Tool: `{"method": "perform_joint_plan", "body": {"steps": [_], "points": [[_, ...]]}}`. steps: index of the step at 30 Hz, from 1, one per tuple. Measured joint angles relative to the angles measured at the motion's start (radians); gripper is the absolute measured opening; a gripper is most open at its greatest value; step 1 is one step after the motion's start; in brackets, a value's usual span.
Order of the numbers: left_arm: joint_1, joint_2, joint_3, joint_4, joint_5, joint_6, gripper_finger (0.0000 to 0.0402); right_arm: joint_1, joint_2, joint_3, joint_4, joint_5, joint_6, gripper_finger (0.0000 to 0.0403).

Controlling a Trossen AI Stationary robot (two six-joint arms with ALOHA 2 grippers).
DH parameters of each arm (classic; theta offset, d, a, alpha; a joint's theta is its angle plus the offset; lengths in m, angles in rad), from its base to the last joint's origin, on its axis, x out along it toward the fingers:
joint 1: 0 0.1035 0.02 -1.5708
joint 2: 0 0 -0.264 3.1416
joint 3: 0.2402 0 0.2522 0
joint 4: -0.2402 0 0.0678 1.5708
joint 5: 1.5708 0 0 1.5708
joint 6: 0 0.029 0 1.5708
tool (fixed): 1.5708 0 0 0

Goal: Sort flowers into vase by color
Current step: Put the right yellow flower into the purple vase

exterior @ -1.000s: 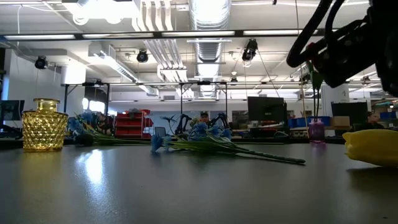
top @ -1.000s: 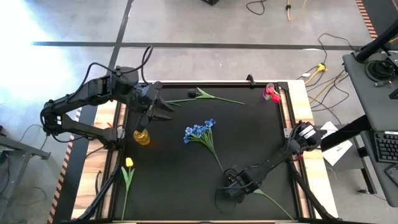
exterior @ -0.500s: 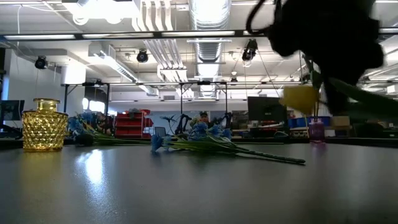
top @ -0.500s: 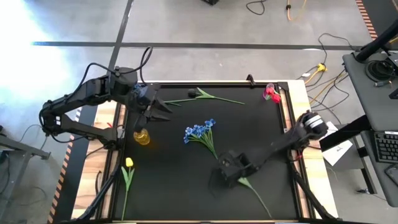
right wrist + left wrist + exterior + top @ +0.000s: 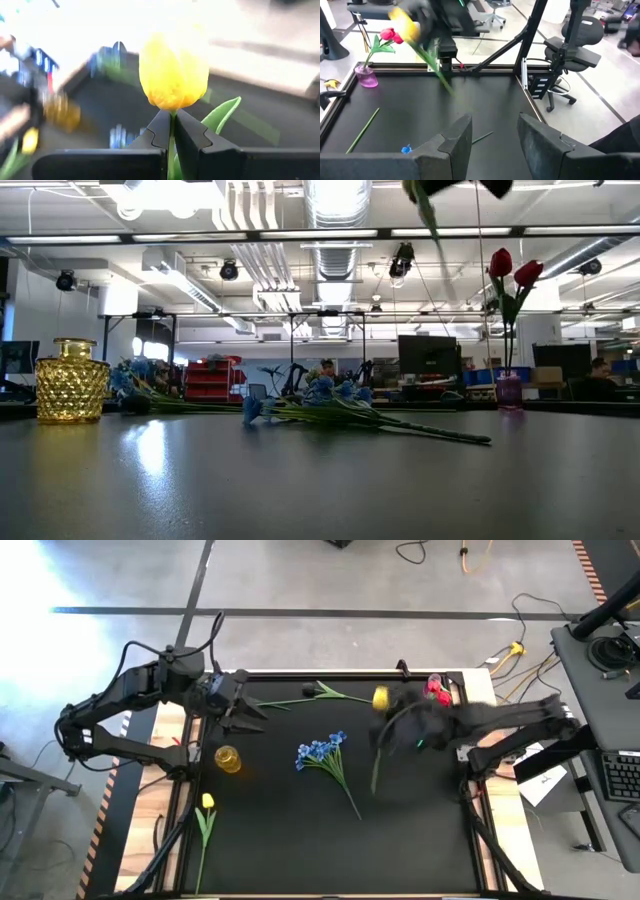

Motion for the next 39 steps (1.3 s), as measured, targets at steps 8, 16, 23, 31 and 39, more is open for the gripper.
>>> {"method": "perform_joint_plan", "body": {"steps": [8, 16, 23, 31, 39], "points": [[0.000, 0.009, 0.000, 0.021, -0.008, -0.026, 0.0146, -0.272, 0.025, 0.193, 0.154, 0.187, -0.359, 0.0013], [0.000, 0.013, 0.000, 0.039, -0.009, -0.101, 0.0146, -0.595, 0.137, 0.324, 0.132, 0.284, -0.491, 0.0013], [-0.014, 0.007, 0.000, 0.109, -0.008, -0.124, 0.0146, -0.774, 0.220, 0.331, -0.002, 0.388, -0.435, 0.0013], [-0.014, 0.006, 0.000, 0.115, -0.006, -0.069, 0.0146, -0.867, 0.295, 0.326, -0.019, 0.516, -0.407, 0.0013], [-0.013, -0.006, 0.000, 0.065, 0.010, -0.002, 0.0146, -0.891, 0.363, 0.326, -0.081, 0.517, -0.395, 0.0013]]}}
